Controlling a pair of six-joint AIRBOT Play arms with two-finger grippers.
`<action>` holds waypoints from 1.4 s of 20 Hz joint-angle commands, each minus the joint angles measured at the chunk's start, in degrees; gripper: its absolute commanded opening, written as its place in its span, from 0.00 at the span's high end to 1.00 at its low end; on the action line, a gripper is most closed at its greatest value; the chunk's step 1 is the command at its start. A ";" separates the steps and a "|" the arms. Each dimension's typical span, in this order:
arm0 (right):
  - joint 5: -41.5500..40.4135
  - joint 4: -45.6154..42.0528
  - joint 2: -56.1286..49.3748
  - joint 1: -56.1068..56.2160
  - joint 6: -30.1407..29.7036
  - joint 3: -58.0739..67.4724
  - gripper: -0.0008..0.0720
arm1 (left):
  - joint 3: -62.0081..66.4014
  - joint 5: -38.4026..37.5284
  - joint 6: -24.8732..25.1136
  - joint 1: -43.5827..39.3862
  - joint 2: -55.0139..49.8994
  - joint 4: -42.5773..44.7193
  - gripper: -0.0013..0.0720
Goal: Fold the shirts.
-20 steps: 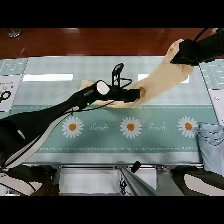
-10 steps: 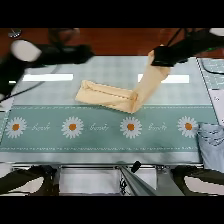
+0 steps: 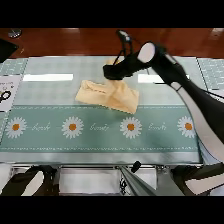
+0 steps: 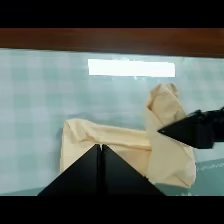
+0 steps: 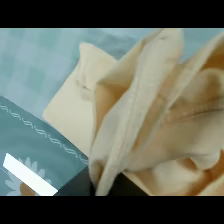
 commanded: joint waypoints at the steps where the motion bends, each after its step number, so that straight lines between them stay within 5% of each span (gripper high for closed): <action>1: -8.04 5.44 -5.35 4.33 0.83 -0.02 0.95 | -0.09 -8.59 -0.04 1.90 6.40 0.44 0.96; 6: -17.70 13.38 -8.28 6.14 0.85 -0.02 0.95 | -0.11 -16.57 -0.07 1.90 8.74 0.39 0.96; 7: -19.93 15.45 -8.26 6.14 0.81 -0.02 0.83 | -0.26 -16.79 -0.07 1.90 8.87 0.39 0.96; 9: -21.44 20.24 -8.00 5.88 -0.61 0.00 0.37 | -1.36 -16.61 -0.07 1.90 8.94 0.39 0.96; 12: -17.53 20.46 -5.11 3.65 -4.28 -0.02 0.32 | -5.25 -16.44 -0.04 1.90 8.94 0.39 0.96; 15: -4.87 10.08 1.01 -2.56 -4.44 -0.02 0.32 | -9.09 -15.04 -0.04 1.90 8.96 0.22 0.96; 19: 24.06 -23.91 7.93 -12.39 -2.21 -0.28 0.34 | -10.86 -10.58 0.02 1.90 8.74 0.28 0.96; 21: 29.99 -29.66 9.49 -17.99 -4.57 -4.02 0.35 | -11.30 -6.32 0.00 1.90 7.85 0.26 0.96; 23: 27.17 -16.87 10.82 -24.50 -5.90 -11.37 0.33 | -11.47 -5.68 0.00 1.81 5.68 0.24 0.96; 24: 24.22 -7.34 10.99 -27.23 -7.02 -15.78 0.19 | -11.47 -6.32 -0.02 1.81 4.50 0.22 0.95; 25: 20.83 1.01 10.95 -29.03 -8.00 -20.02 0.15 | -11.47 -6.88 -0.02 1.79 3.32 0.20 0.95; 28: 9.40 18.75 10.97 -29.05 -12.72 -31.85 0.14 | -11.47 -7.37 0.00 1.77 1.81 0.17 0.96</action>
